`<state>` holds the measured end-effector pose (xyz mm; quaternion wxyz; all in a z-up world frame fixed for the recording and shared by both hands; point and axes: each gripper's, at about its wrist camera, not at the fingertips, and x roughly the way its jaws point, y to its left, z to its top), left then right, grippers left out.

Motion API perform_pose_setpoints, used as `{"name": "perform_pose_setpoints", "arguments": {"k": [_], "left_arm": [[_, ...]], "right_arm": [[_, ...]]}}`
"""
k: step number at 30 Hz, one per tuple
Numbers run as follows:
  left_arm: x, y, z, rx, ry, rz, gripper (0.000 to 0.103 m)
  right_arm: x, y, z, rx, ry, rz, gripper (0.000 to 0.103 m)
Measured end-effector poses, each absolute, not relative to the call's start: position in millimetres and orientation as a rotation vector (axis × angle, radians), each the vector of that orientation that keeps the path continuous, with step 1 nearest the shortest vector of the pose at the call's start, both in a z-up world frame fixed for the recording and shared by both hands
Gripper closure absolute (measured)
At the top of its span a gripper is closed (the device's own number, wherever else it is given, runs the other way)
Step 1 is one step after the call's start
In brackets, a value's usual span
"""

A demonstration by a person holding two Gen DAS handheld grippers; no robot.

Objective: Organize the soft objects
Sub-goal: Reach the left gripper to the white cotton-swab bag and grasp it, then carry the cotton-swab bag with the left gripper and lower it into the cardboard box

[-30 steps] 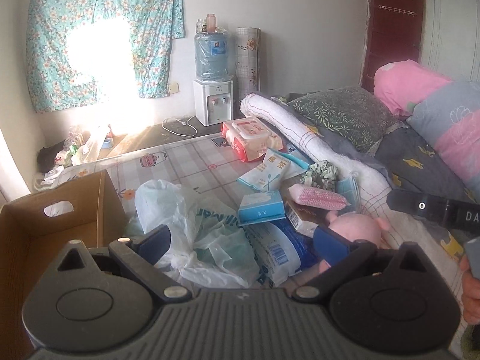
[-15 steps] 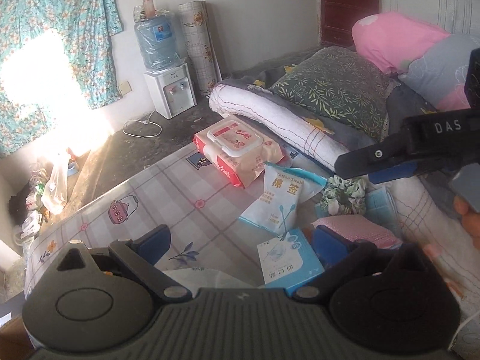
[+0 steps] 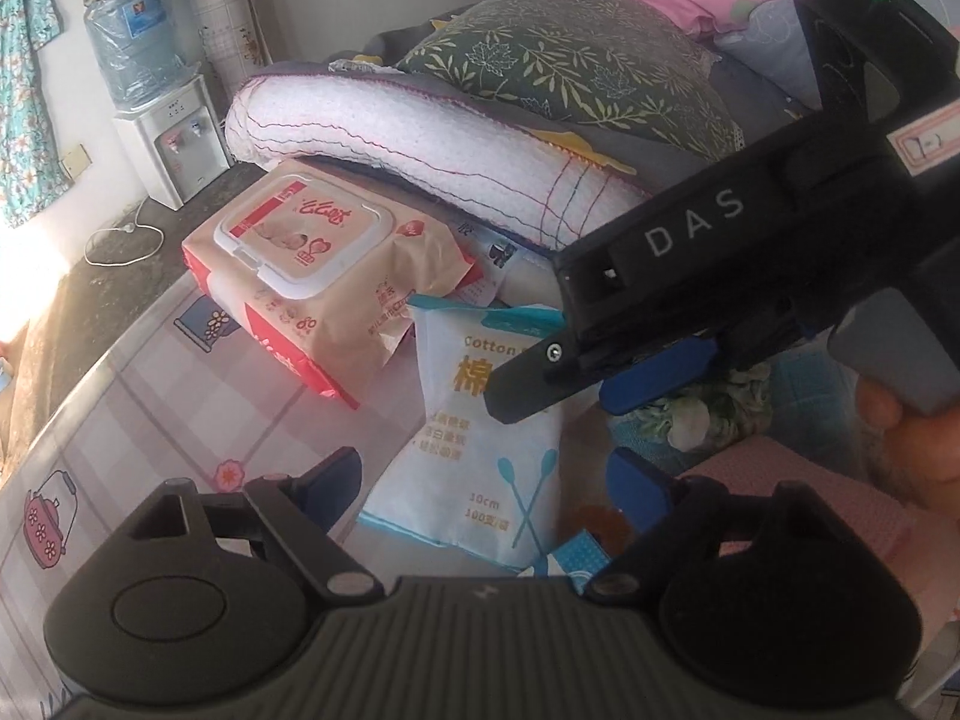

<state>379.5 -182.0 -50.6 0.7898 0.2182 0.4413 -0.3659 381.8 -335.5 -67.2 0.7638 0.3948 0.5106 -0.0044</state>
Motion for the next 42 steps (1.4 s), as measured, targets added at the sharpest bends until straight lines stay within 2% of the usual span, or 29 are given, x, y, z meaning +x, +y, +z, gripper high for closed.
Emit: {"name": "perform_pose_setpoints", "arguments": {"k": [6,7,10,12,17,21,29,36,42], "left_arm": [[394,-197,-75,0.493,0.994,-0.787,0.014],[396,-199,-79,0.495,0.998,-0.782,0.017],[400,-204,-87,0.508,1.012,-0.762,0.030],[399,-205,-90,0.508,1.006,-0.759,0.030],[395,-208,-90,0.526,0.980,-0.745,0.042],[395,-207,-79,0.515,0.965,-0.740,0.046],[378,-197,-39,0.506,0.902,-0.714,0.049],[349,-172,28,0.468,0.812,-0.665,0.049],[299,-115,83,0.425,0.757,-0.553,0.049]], "right_arm": [[401,-337,-87,0.906,1.127,-0.021,0.037],[403,-335,-90,0.910,1.134,-0.021,0.038],[408,-334,-99,0.934,1.154,-0.025,0.046],[410,-335,-108,0.969,1.153,-0.024,0.055],[408,-338,-118,1.014,1.121,-0.025,0.064],[406,-340,-117,1.037,1.086,0.000,0.071],[410,-327,-91,1.039,1.006,0.050,0.074],[405,-297,-32,0.982,0.917,0.141,0.075],[371,-258,24,0.909,0.871,0.280,0.075]]}}
